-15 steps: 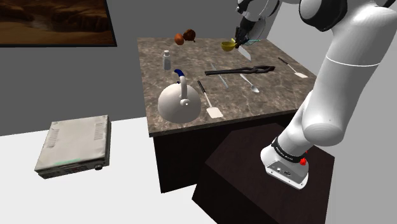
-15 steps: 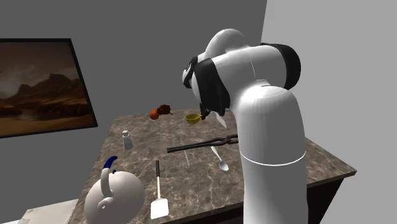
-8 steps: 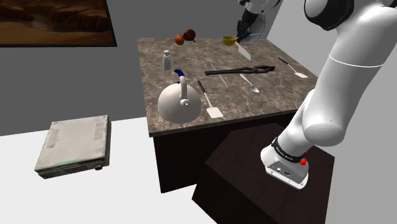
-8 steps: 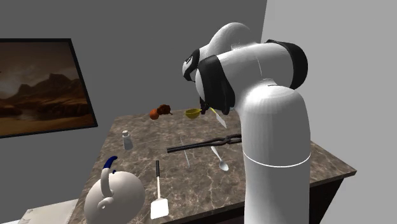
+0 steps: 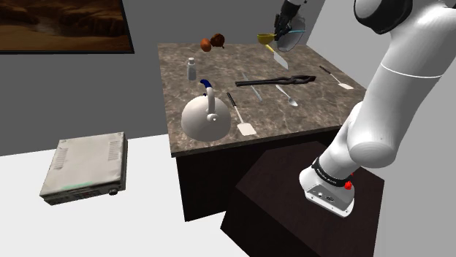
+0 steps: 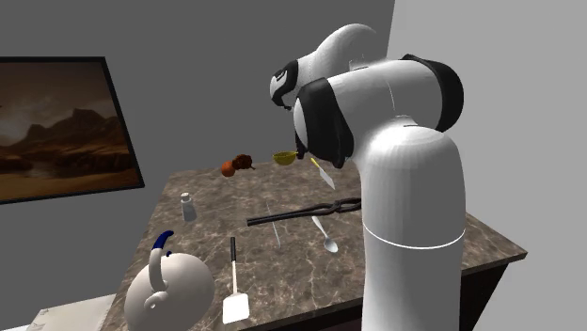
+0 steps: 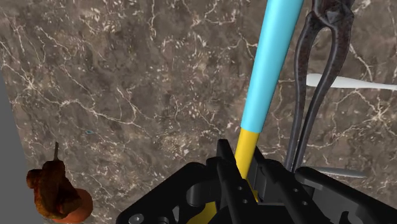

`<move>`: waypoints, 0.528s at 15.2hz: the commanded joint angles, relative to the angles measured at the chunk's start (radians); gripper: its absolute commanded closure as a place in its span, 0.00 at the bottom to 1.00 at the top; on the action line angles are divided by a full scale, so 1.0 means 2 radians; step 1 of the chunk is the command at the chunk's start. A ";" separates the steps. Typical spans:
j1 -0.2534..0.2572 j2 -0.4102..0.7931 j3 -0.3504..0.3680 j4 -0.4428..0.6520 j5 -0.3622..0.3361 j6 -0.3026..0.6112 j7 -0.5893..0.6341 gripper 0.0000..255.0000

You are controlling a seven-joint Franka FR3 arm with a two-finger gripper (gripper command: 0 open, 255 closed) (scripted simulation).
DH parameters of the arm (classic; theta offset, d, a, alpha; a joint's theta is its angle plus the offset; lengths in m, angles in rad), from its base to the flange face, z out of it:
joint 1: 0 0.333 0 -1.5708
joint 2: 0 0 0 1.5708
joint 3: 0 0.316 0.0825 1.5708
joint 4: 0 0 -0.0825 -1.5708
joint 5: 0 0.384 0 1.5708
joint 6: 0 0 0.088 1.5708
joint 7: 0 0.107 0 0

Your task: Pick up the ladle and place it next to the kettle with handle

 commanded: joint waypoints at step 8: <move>-0.004 -0.002 -0.003 0.056 -0.006 -0.057 0.009 1.00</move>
